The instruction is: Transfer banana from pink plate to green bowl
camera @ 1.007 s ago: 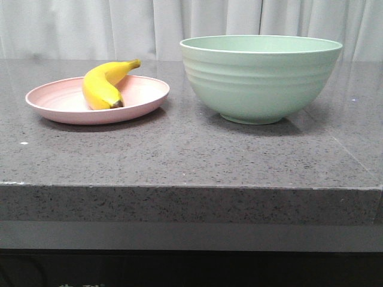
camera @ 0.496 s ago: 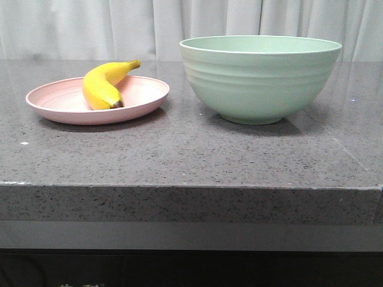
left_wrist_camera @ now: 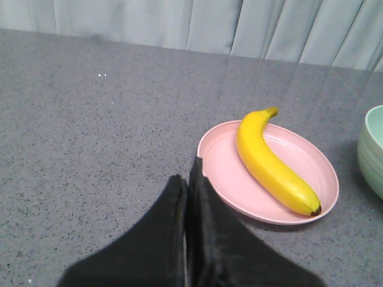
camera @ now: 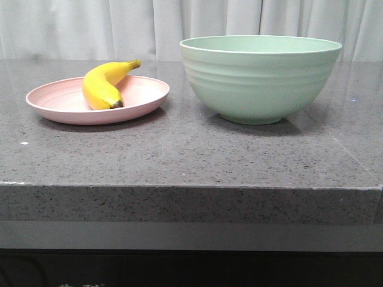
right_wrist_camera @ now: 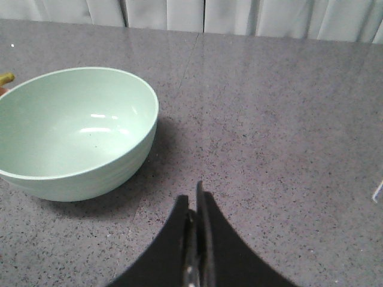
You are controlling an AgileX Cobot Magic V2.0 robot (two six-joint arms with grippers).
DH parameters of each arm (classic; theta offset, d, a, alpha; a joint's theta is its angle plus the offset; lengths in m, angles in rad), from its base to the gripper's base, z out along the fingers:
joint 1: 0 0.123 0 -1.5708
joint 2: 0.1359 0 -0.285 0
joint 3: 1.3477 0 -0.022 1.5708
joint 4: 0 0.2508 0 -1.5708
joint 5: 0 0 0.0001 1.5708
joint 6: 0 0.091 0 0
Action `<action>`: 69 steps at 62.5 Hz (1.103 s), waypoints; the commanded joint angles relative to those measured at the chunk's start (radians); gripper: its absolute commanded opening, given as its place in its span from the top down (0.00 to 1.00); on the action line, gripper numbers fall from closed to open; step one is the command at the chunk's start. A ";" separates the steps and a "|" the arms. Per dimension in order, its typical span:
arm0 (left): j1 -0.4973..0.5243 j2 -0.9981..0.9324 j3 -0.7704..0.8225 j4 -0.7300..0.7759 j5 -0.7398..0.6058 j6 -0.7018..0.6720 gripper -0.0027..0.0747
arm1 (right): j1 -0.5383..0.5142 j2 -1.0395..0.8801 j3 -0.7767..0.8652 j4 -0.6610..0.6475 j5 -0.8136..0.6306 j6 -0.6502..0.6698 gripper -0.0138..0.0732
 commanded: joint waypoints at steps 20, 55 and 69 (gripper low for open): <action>0.003 0.118 -0.026 0.093 -0.148 -0.003 0.63 | -0.004 0.069 -0.032 -0.042 -0.022 -0.004 0.53; -0.261 0.439 -0.206 0.100 -0.145 0.009 0.24 | -0.004 0.069 -0.032 -0.042 -0.021 -0.004 0.20; -0.345 0.646 -0.374 0.104 -0.033 -0.041 0.23 | -0.004 0.069 -0.032 -0.042 -0.021 -0.004 0.20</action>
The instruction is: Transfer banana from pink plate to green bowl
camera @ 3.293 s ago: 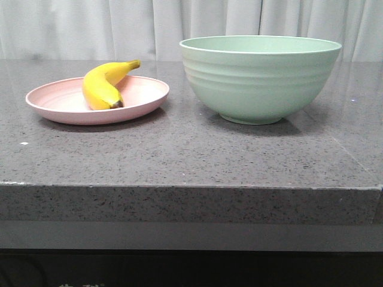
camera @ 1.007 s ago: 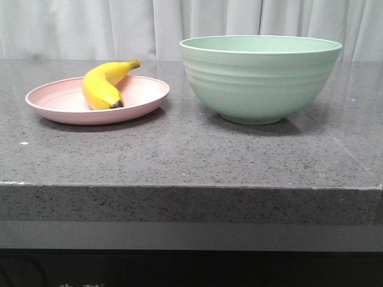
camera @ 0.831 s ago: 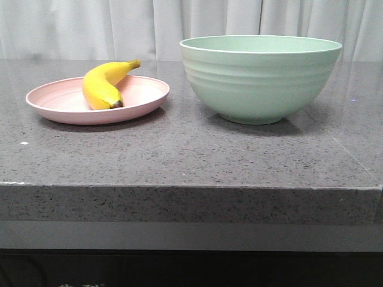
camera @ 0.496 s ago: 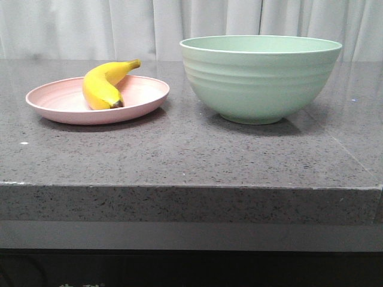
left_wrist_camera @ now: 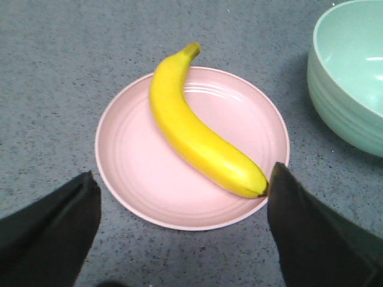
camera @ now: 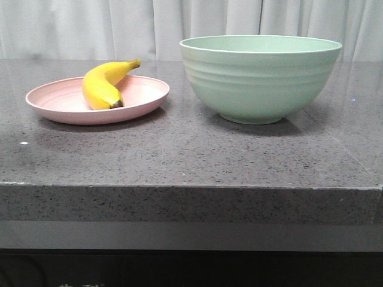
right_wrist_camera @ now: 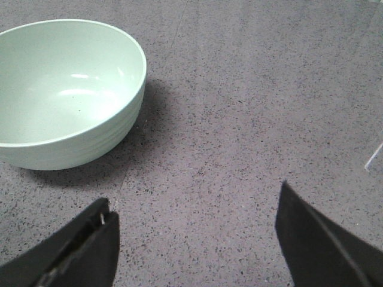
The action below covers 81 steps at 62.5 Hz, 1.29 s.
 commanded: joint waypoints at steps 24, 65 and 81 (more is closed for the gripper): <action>-0.024 0.445 -0.492 -0.011 0.390 -0.249 0.23 | -0.004 0.007 -0.032 -0.008 -0.069 -0.004 0.20; -0.024 0.723 -0.680 -0.019 0.490 -0.361 0.23 | -0.004 0.007 -0.032 -0.008 -0.127 -0.004 0.20; -0.024 0.732 -0.680 -0.019 0.508 -0.361 0.37 | -0.004 0.007 -0.032 -0.008 -0.127 -0.004 0.20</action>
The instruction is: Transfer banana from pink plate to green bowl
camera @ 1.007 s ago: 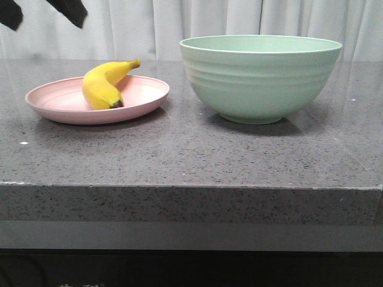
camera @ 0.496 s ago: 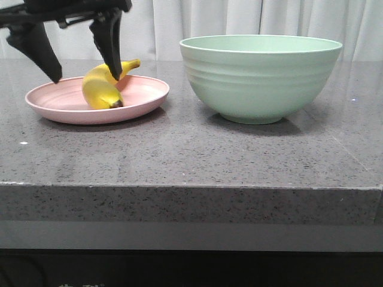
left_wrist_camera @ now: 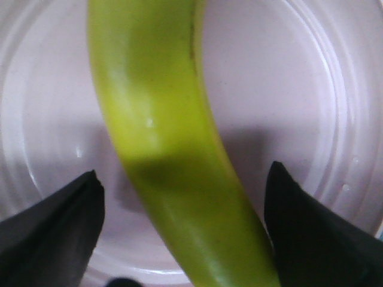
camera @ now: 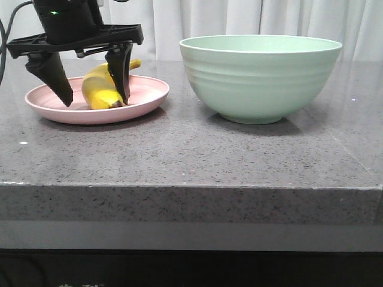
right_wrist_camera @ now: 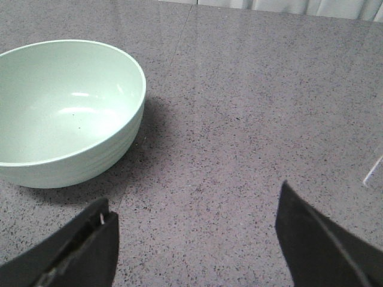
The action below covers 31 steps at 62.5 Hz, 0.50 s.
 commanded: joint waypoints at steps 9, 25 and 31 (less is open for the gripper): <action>-0.007 -0.046 -0.033 -0.001 -0.013 -0.012 0.57 | -0.004 0.007 -0.032 -0.008 -0.081 -0.004 0.20; -0.007 -0.048 -0.075 -0.005 0.003 -0.012 0.72 | -0.004 0.007 -0.032 -0.008 -0.081 -0.004 0.20; -0.007 -0.053 -0.124 -0.005 0.028 -0.012 0.72 | -0.004 0.007 -0.032 -0.008 -0.086 -0.004 0.20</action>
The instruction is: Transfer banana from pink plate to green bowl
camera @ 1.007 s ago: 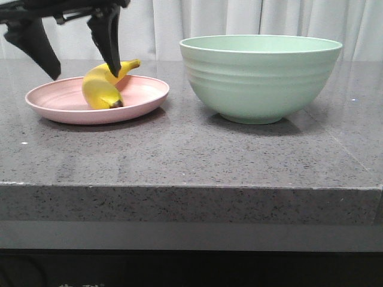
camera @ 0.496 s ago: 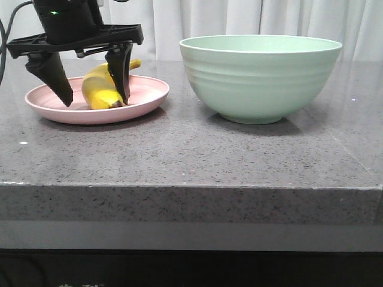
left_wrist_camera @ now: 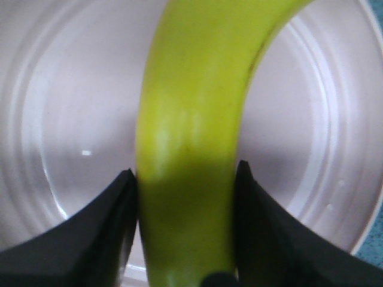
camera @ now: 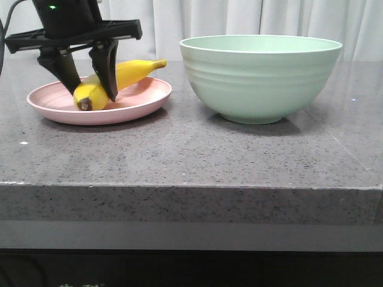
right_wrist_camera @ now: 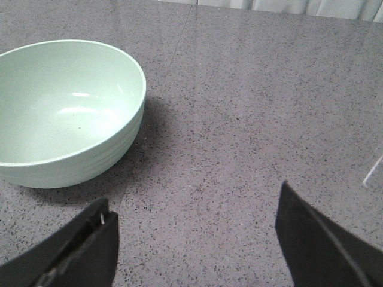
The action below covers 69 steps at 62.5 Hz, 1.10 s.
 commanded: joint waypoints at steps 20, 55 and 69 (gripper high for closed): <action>-0.007 -0.169 -0.165 -0.007 0.025 0.091 0.72 | -0.004 0.007 -0.032 -0.008 -0.102 -0.004 0.20; 0.116 -0.621 0.327 -0.384 -0.207 0.559 0.72 | -0.004 0.007 -0.032 -0.008 -0.091 -0.004 0.20; 0.244 -0.765 0.541 -0.781 -0.217 0.927 0.72 | -0.004 0.007 -0.032 0.010 -0.059 -0.004 0.20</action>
